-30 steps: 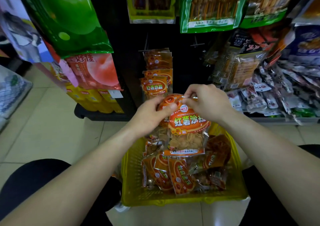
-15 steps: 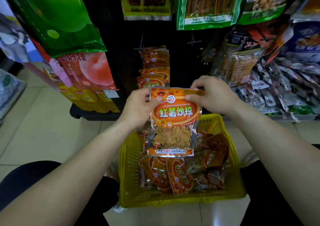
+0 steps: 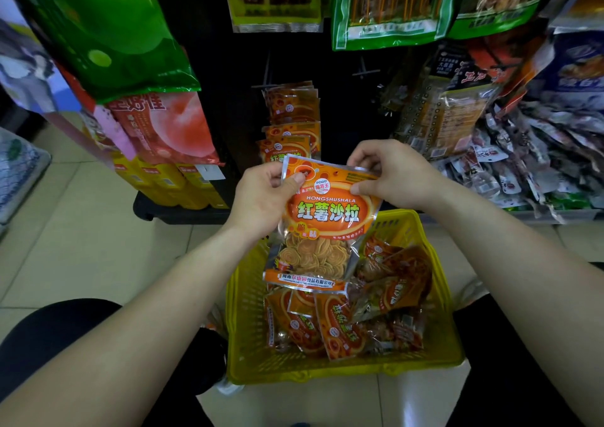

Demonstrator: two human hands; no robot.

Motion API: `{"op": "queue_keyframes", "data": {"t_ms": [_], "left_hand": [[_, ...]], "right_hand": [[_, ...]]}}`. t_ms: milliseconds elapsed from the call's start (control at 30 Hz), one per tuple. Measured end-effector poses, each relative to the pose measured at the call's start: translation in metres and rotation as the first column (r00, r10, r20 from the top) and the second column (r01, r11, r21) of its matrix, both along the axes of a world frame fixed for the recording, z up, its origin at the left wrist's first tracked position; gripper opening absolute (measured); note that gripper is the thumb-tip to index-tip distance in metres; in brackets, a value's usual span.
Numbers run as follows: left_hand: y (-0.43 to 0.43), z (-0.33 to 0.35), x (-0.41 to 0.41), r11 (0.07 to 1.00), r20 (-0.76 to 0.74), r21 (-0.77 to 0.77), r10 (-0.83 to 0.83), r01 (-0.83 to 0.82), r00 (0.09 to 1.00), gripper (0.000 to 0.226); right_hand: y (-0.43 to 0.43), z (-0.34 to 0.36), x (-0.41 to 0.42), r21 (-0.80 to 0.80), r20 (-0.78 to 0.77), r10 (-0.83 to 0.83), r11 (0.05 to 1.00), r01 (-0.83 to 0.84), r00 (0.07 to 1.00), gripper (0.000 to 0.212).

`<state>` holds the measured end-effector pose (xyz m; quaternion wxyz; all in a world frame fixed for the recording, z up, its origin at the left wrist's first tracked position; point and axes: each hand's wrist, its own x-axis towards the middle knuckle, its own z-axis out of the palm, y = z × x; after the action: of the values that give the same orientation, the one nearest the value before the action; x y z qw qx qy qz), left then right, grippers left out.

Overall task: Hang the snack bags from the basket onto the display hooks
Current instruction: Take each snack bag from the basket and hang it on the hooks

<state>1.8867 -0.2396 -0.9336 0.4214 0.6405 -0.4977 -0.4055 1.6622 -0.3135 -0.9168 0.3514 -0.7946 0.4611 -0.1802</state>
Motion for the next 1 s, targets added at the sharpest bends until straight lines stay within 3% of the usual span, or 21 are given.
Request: {"op": "queue_keyframes", "data": {"t_ms": [100,267,667,833,1000], "left_hand": [[-0.001,-0.001,0.0,1.0,-0.002,0.0,-0.004,0.004,1.0,0.021],[-0.003,-0.004,0.0,0.999,0.014,0.01,-0.035,0.034,0.999,0.024],[-0.002,-0.01,-0.001,0.998,0.039,0.003,-0.066,0.066,0.997,0.018],[0.002,-0.012,-0.004,0.993,0.014,-0.008,-0.119,0.119,0.993,0.01],[0.0,-0.013,0.02,0.995,0.161,0.019,-0.103,0.102,0.982,0.004]], "right_hand": [[0.002,0.0,0.0,0.021,0.038,0.039,0.999,-0.04,0.999,0.007],[0.002,0.003,0.002,-0.019,0.0,0.019,1.0,-0.019,1.0,0.016],[0.004,0.004,0.004,0.035,-0.059,0.064,0.997,-0.062,0.996,0.014],[0.013,0.003,0.015,0.005,-0.213,0.165,0.986,-0.168,0.963,0.014],[0.014,0.002,0.028,-0.168,-0.359,0.035,0.981,-0.101,0.933,0.011]]}}
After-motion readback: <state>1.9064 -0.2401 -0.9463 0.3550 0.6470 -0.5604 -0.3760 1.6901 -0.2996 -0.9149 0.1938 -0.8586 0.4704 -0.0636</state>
